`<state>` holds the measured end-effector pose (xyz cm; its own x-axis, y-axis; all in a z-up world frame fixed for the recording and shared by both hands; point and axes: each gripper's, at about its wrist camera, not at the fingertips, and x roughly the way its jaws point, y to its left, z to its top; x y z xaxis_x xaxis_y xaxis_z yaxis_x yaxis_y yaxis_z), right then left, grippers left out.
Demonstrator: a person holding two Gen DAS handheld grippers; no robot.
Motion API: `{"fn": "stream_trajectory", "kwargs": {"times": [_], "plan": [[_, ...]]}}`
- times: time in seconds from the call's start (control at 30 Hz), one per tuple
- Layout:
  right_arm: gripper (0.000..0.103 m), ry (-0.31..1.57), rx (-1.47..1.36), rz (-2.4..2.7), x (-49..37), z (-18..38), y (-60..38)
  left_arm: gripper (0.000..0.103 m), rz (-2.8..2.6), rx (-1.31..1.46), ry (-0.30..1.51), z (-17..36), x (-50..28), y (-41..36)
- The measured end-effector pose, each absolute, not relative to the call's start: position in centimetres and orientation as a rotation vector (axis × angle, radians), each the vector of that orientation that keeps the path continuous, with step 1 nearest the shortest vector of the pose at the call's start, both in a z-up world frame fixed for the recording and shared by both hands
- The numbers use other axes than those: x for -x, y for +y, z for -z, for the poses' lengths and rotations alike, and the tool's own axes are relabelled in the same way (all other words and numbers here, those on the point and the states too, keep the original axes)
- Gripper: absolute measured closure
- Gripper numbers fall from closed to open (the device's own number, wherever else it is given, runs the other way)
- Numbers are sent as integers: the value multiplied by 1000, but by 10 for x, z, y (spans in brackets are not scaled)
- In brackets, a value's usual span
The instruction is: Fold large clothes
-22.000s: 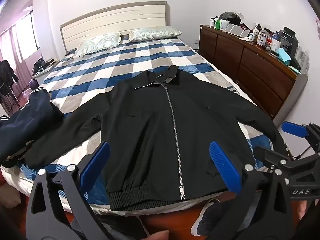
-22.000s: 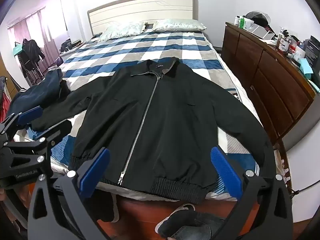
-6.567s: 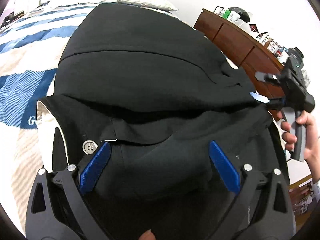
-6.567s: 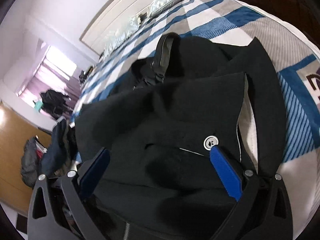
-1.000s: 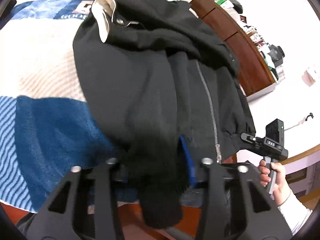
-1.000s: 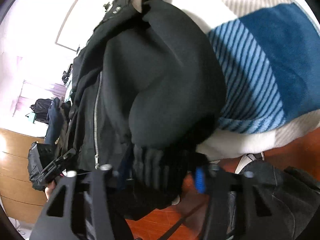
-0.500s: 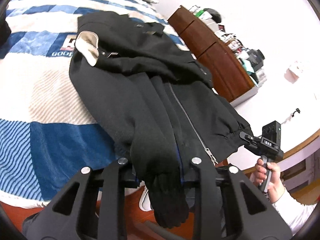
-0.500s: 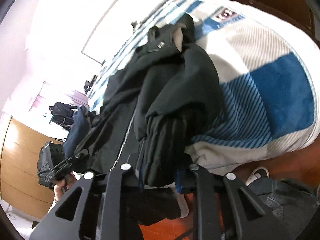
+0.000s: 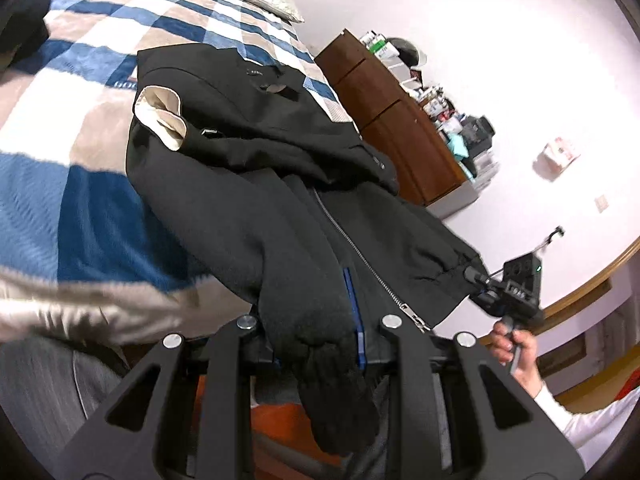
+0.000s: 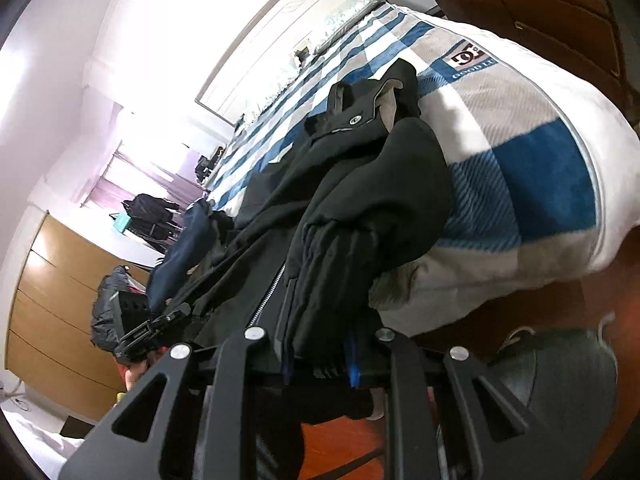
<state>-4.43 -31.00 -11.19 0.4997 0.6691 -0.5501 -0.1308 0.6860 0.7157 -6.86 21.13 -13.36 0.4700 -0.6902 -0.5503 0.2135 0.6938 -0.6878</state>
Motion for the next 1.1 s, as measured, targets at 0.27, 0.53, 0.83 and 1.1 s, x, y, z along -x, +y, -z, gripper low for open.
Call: {"fn": "stream_trajectory", "kwargs": {"times": [0.27, 0.53, 0.83, 1.1], "plan": [[83, 828, -761, -550, 14, 81, -312, 79, 620, 630, 849, 94, 37, 213], [83, 763, -809, -542, -67, 38, -308, 79, 591, 681, 812, 50, -40, 217], [83, 767, -813, -499, -190, 12, -292, 78, 483, 742, 829, 39, -152, 232], [83, 875, -766, -443, -323, 43, -255, 78, 361, 764, 923, 81, -271, 247]]}}
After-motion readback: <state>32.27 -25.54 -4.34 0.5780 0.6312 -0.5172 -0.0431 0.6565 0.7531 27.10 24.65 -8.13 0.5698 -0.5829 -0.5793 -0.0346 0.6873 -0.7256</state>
